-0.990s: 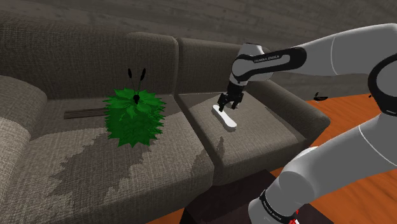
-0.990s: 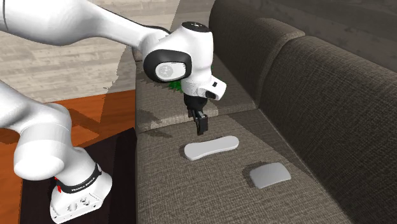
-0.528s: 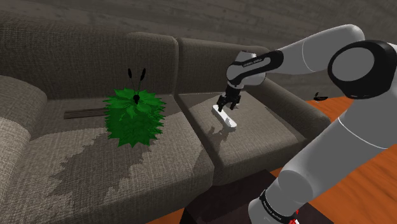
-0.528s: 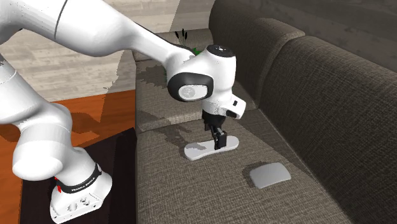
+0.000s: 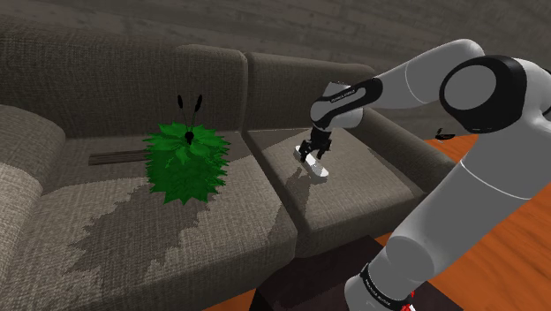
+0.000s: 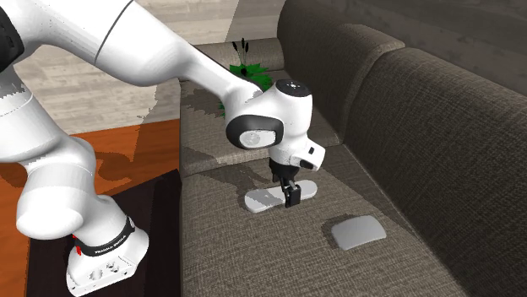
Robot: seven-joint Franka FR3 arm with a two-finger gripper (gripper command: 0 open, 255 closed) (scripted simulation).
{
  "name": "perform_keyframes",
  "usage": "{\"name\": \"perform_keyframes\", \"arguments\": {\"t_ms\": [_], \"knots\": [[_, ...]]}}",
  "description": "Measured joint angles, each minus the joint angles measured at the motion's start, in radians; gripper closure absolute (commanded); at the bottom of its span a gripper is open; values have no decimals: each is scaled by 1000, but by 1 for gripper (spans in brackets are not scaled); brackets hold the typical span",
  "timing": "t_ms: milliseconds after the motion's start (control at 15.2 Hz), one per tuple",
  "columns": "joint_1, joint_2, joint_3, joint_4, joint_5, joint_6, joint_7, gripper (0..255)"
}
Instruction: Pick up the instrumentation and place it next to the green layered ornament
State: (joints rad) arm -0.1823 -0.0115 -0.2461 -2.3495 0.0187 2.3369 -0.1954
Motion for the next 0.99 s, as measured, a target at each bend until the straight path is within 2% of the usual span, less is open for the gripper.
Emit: {"name": "perform_keyframes", "arguments": {"t_ms": [330, 396, 990], "knots": [[0, 3, 0, -2, 1, 6, 0, 0], [0, 3, 0, -2, 1, 6, 0, 255], [0, 3, 0, -2, 1, 6, 0, 255]]}}
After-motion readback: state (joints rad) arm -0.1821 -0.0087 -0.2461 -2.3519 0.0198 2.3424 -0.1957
